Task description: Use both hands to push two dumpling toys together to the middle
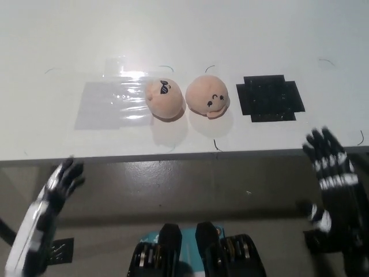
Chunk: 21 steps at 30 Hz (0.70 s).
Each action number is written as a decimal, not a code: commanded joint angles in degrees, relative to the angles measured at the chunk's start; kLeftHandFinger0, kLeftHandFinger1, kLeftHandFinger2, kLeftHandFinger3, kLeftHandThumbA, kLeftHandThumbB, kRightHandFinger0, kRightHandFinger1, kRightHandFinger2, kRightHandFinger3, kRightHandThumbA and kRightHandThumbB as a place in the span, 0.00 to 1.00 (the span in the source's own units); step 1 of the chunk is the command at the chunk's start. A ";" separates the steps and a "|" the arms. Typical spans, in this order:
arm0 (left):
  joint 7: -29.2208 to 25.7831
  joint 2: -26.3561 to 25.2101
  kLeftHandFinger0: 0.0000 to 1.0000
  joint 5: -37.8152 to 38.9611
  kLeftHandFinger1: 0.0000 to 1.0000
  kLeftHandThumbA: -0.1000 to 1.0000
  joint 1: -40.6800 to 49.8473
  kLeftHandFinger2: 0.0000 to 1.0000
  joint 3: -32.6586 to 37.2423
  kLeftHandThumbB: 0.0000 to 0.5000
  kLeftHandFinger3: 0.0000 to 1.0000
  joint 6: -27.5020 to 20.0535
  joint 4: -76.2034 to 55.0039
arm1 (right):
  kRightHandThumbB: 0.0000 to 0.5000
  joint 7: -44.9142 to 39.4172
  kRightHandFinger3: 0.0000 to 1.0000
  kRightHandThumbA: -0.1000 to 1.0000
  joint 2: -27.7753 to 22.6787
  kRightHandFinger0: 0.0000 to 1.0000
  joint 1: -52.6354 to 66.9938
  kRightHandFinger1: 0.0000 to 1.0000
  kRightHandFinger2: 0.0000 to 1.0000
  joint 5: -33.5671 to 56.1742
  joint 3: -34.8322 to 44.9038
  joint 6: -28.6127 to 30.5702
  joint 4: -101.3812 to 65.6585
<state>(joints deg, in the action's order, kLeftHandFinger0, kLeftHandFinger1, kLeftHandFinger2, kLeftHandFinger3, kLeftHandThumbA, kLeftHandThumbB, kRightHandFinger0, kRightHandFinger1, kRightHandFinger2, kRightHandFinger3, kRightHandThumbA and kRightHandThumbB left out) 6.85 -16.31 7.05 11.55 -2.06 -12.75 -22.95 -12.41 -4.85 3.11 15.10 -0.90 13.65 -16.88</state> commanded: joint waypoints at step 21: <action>1.64 3.45 1.00 -1.86 1.00 1.00 4.96 1.00 -7.53 0.73 1.00 -14.18 22.87 | 0.75 -2.37 1.00 1.00 -0.23 1.00 2.48 1.00 1.00 3.19 0.84 6.42 18.22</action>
<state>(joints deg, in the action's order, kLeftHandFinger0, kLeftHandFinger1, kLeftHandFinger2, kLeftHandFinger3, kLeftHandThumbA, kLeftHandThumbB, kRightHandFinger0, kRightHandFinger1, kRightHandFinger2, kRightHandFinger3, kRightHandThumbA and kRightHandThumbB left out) 7.57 -12.84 5.88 16.27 -8.14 -23.77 0.33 -13.29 -5.15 6.05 16.31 -0.75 17.02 1.52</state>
